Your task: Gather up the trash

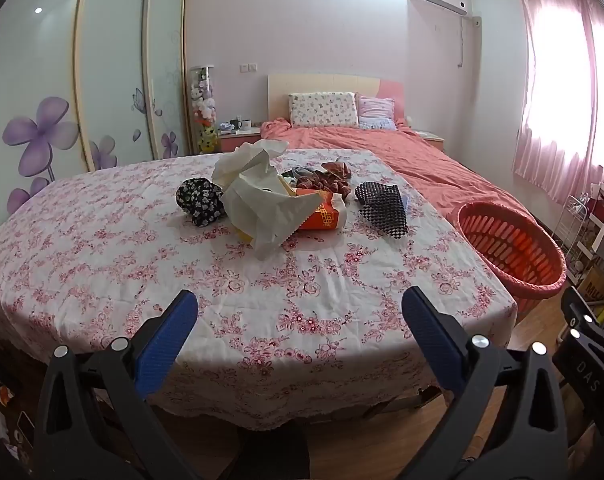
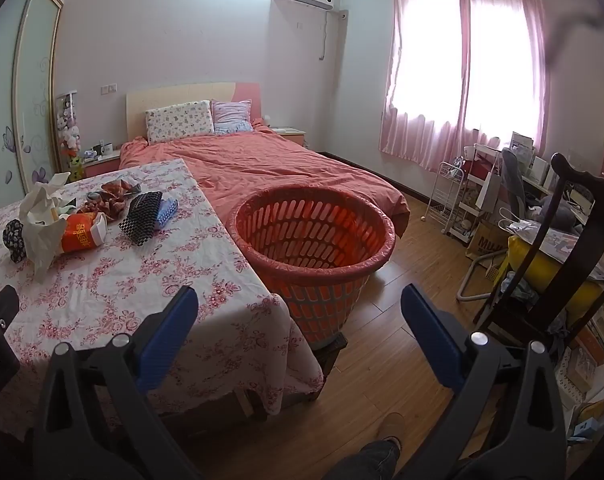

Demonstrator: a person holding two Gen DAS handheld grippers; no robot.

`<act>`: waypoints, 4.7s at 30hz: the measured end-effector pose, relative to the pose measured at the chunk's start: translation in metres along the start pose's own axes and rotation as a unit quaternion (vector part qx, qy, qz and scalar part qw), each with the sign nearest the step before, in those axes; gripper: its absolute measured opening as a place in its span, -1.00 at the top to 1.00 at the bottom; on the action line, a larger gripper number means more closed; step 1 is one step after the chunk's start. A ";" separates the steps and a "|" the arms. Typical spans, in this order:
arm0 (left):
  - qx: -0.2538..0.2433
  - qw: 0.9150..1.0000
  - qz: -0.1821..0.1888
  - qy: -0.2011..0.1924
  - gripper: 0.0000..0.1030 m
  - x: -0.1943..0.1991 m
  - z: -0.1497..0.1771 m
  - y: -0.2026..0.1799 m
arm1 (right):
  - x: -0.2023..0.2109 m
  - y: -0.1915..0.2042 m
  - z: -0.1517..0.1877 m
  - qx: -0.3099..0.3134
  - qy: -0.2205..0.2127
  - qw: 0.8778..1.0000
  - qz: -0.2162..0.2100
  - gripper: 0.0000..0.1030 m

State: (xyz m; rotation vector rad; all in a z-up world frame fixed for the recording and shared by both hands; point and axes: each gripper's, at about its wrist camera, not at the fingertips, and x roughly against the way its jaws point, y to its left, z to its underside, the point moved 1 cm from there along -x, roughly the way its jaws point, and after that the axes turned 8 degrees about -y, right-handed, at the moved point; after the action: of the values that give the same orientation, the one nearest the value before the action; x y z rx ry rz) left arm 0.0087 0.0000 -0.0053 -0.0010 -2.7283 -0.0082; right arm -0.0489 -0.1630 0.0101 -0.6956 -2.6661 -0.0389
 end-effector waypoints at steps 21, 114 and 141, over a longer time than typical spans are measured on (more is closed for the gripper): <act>0.001 1.000 0.001 0.001 -0.96 0.000 0.000 0.000 | 0.000 0.001 -0.001 0.000 -0.001 1.000 0.000 -0.92; 0.024 0.999 -0.019 0.022 -0.95 -0.031 -0.005 0.033 | -0.047 0.041 -0.019 -0.022 0.021 0.996 -0.086 -0.92; 0.075 0.995 -0.015 0.060 -0.96 -0.100 -0.021 0.093 | -0.214 0.165 -0.023 -0.032 0.181 0.961 -0.205 0.31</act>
State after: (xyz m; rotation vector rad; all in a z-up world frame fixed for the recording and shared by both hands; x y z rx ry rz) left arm 0.1089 0.0933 -0.0254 0.0800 -2.6025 0.1811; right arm 0.2094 -0.1207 -0.0590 -0.1221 -2.4106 -0.3315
